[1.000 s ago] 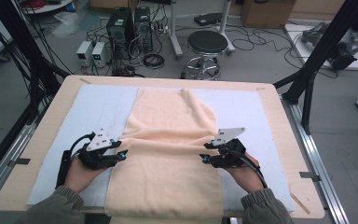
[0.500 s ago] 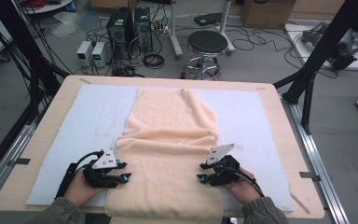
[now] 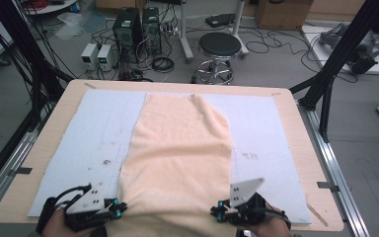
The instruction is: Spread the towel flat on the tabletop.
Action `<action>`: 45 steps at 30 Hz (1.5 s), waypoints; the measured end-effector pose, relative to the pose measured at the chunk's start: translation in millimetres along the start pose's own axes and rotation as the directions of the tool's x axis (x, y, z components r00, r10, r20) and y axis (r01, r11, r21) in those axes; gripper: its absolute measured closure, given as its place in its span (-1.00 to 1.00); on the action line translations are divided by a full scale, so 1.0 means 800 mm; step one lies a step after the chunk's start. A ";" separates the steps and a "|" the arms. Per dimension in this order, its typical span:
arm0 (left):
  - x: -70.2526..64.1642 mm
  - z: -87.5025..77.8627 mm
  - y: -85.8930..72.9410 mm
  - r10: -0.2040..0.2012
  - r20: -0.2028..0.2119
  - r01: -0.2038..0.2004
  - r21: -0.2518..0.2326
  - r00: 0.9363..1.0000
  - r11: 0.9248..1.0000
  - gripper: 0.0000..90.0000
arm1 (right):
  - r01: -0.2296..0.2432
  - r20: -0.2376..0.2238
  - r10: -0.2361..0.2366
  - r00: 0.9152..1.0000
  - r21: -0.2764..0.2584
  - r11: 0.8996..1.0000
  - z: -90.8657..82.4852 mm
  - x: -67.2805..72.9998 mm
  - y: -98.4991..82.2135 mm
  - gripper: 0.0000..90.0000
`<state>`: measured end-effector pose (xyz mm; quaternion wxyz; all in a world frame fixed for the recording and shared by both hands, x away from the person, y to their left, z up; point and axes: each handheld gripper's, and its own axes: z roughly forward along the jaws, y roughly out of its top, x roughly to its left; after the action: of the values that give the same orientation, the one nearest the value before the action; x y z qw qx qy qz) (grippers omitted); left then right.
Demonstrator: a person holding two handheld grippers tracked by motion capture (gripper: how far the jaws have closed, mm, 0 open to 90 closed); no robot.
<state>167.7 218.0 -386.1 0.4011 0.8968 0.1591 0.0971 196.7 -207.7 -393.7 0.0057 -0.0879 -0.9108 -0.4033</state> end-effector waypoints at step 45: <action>0.081 0.082 -0.017 -0.050 -0.008 0.050 0.020 0.999 0.999 0.61 | -0.045 0.171 0.028 0.985 0.097 0.994 0.037 -0.118 0.000 0.34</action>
<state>245.0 205.1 -436.5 0.3938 0.8962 0.1840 0.0888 291.5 -200.6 -421.3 -0.0599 -0.1382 -0.9254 -0.3477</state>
